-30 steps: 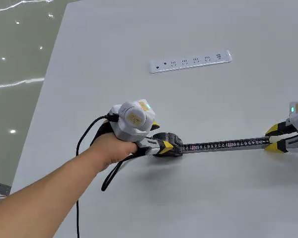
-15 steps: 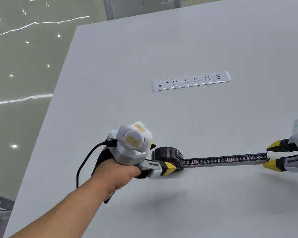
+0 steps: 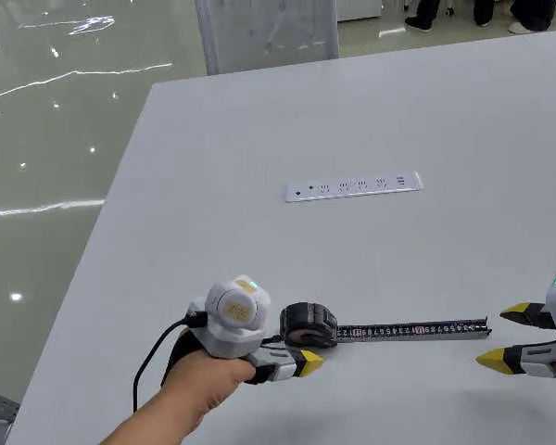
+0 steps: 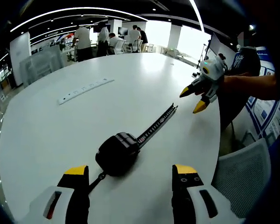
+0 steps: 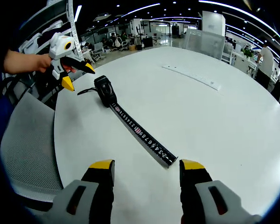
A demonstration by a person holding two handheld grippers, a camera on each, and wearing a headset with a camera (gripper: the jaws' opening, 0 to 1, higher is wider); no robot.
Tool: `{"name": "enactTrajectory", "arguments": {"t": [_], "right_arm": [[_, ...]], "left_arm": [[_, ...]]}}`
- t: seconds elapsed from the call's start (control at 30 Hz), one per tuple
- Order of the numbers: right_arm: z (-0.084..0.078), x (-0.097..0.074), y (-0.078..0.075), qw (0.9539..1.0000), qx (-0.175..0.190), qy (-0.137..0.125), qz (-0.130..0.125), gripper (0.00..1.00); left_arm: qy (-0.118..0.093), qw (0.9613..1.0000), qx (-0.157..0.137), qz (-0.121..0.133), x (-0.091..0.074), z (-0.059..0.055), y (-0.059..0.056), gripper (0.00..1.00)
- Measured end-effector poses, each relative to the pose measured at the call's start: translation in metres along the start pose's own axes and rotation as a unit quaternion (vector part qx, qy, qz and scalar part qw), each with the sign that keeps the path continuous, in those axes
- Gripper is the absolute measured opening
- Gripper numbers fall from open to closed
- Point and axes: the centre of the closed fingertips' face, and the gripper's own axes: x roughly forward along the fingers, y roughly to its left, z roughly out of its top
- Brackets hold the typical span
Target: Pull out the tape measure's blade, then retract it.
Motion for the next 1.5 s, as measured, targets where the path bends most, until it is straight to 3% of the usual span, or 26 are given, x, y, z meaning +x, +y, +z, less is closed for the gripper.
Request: {"name": "enactTrajectory", "arguments": {"t": [0.33, 0.6, 0.77, 0.87, 1.13, 1.5], "right_arm": [[0.008, -0.015, 0.014, 0.9989, 0.037, -0.015, -0.023, 0.66], [0.005, -0.030, 0.030, 0.9972, 0.064, -0.020, -0.034, 0.73], [0.001, -0.040, 0.041, 0.9951, 0.086, -0.023, -0.043, 0.77], [0.000, -0.046, 0.049, 0.9932, 0.103, -0.030, -0.046, 0.79], [-0.002, -0.062, 0.069, 0.9921, 0.112, -0.031, -0.048, 0.83], [0.007, -0.087, 0.079, 0.9889, 0.131, -0.042, -0.057, 0.88]], "left_arm": [[-0.004, 0.9992, -0.035, 0.018, -0.015, -0.012, -0.003, 0.77], [-0.008, 0.9985, -0.046, 0.029, -0.029, -0.018, -0.008, 0.81], [-0.026, 0.9979, -0.050, 0.033, -0.040, -0.019, -0.014, 0.84], [-0.026, 0.9976, -0.053, 0.037, -0.046, -0.025, -0.017, 0.87], [-0.034, 0.9963, -0.062, 0.048, -0.064, -0.034, -0.024, 0.90], [-0.035, 0.9932, -0.093, 0.059, -0.086, -0.043, -0.031, 0.94]]}}
